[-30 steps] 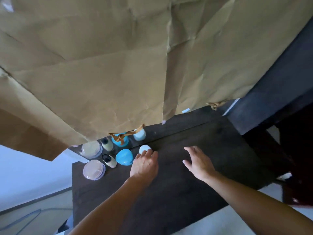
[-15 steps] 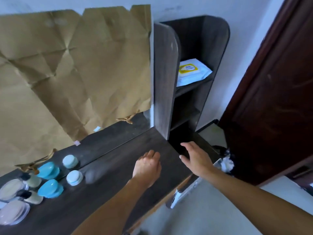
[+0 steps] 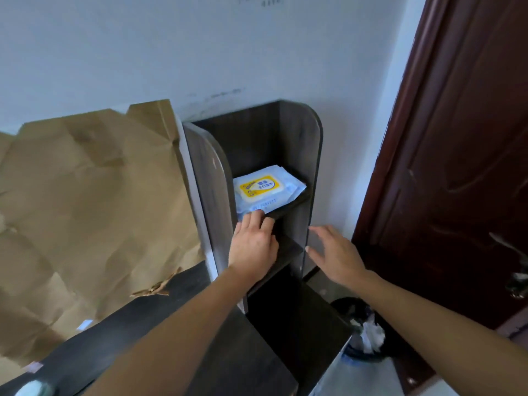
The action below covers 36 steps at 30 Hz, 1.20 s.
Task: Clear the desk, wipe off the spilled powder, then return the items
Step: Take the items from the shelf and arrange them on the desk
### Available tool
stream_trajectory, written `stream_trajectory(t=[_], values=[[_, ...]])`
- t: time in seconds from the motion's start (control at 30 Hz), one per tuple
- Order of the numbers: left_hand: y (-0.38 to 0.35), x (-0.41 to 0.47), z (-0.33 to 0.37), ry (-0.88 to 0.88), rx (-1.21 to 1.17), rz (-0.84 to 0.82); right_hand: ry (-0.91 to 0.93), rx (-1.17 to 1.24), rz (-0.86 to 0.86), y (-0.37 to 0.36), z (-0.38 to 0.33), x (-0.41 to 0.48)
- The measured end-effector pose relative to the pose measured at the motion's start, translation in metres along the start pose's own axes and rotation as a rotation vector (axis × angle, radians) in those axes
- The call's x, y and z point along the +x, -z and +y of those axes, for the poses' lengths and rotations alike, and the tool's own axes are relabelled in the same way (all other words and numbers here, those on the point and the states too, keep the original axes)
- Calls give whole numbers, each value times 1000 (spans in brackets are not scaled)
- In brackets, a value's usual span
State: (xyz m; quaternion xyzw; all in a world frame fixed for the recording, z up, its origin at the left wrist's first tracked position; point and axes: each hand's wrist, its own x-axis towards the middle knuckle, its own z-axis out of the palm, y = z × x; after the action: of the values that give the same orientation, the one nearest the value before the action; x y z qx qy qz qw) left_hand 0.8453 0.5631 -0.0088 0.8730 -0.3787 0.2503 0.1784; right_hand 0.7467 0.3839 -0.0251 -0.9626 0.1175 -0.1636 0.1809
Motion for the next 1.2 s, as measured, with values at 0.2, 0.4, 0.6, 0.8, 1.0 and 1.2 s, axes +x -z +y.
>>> stream_trajectory(t=[0.2,0.4,0.6,0.8,1.0,1.2], values=[[-12,52,2,128,194,-97,62,53,166,35,5,83],[-43,53,1,239,286,-19,274,73,163,46,-7,169],[-54,54,7,297,349,115,414,-28,-157,28,-24,236],[-53,43,31,413,286,154,465,-88,-402,8,-32,260],[-48,33,43,557,237,268,417,55,-387,0,-33,268],[-35,47,53,1042,-107,206,473,197,-196,-3,-25,256]])
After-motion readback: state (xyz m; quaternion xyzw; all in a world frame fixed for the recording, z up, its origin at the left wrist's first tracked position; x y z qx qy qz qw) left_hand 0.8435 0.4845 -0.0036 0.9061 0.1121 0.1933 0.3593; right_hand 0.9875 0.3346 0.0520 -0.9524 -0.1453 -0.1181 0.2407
